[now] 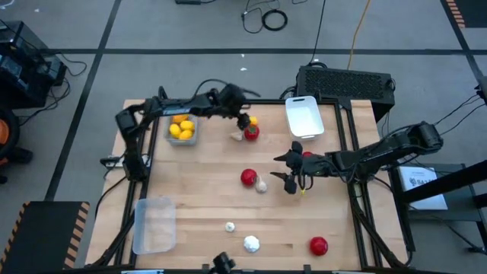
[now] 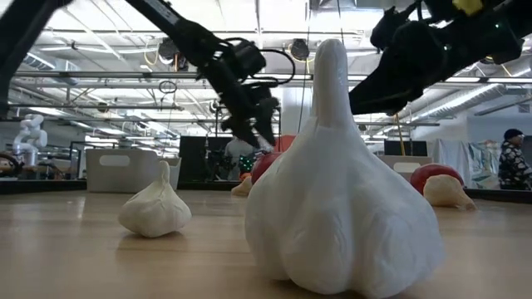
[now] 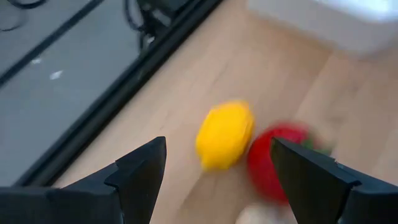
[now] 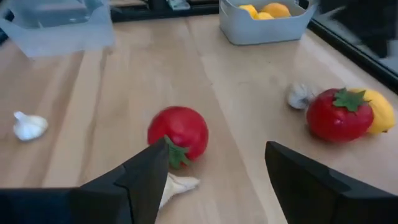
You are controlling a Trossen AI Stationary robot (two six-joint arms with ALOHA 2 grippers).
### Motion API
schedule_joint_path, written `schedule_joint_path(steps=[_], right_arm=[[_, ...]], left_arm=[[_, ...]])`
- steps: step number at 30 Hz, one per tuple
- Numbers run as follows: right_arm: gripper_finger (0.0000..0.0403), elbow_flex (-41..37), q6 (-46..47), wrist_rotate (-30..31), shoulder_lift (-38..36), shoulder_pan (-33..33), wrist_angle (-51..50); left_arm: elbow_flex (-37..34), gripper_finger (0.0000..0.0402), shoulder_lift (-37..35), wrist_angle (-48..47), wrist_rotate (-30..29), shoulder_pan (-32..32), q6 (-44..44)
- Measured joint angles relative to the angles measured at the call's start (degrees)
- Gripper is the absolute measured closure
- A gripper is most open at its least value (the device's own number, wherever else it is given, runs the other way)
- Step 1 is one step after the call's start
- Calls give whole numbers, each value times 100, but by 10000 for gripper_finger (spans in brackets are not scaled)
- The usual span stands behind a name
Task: Sort produce into baskets
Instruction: Put the yellow lemon into the gray bin
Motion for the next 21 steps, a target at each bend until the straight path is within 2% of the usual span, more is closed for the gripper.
schedule_joint_path(steps=[3, 8, 14, 21], right_arm=[[148, 0, -257, -17, 16, -102, 21], [148, 0, -397, -10, 18, -187, -135], [148, 0, -401, -13, 20, -187, -390], [148, 0, -486, -17, 19, -216, -265]], left_arm=[[661, 107, 383, -386, 422, 154, -36], [1454, 107, 1096, -1105, 567, 194, -141], [1974, 107, 1749, -1345, 701, 150, -24], [2093, 107, 1889, -1873, 662, 155, 20]])
